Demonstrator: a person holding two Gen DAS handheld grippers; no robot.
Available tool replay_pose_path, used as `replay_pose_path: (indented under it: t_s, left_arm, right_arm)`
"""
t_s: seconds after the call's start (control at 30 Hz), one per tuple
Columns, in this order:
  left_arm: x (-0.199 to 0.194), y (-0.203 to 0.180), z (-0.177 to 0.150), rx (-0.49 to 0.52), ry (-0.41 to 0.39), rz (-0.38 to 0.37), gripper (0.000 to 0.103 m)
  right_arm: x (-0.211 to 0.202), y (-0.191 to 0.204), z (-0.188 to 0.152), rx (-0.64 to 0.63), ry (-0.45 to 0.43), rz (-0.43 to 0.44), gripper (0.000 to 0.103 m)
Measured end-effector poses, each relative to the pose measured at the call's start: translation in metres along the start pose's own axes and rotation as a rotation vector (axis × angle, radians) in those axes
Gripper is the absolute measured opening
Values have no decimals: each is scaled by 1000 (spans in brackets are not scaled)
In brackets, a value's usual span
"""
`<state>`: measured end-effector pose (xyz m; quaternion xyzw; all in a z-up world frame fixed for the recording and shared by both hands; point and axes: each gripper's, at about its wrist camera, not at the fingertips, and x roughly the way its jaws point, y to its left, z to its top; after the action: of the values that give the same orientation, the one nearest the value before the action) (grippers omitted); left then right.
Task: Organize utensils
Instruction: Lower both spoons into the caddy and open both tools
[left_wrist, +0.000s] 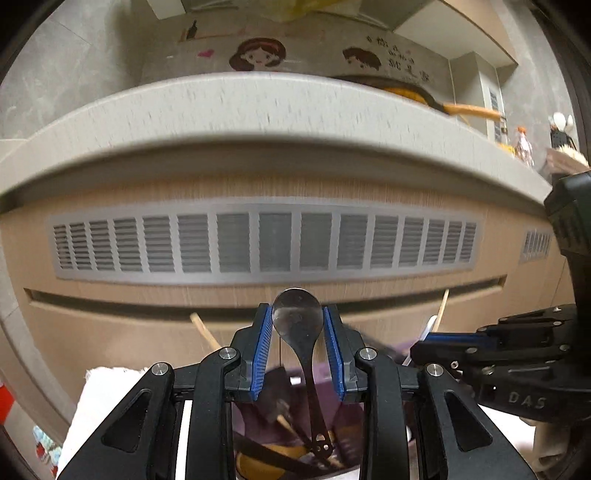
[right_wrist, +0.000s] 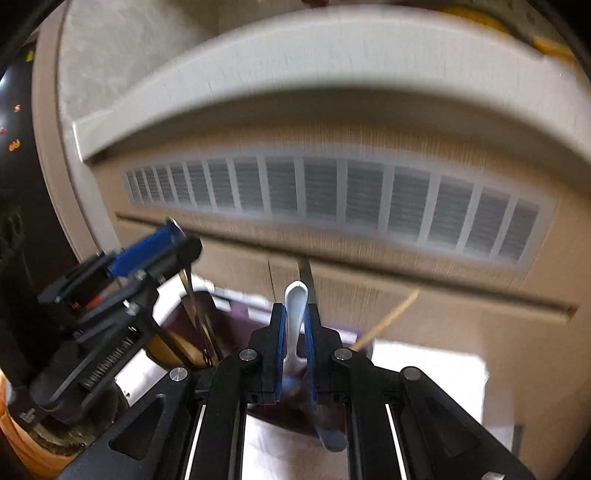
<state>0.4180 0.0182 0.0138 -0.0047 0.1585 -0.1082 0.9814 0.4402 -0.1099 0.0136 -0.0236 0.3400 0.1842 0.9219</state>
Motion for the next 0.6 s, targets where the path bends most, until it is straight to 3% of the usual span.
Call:
replay_pose_path:
  t_s: [0.13,0.37,0.53,0.6]
  left_arm:
    - [9,0,-16,-15,44,-13,29]
    - [6,-6,-22,12,51,-9,30]
    - [-2,-6,-23,0,51,-16,45]
    - [-7,-6,-21,1,46,-20,47]
  right_arm:
    - [18,-2,-14,7,51,3,10]
    - [34,-1,-25,3,98,12,10]
    - [22,9,-23,-45,80,25,12]
    - [13,13,-23,-69,68,23,17]
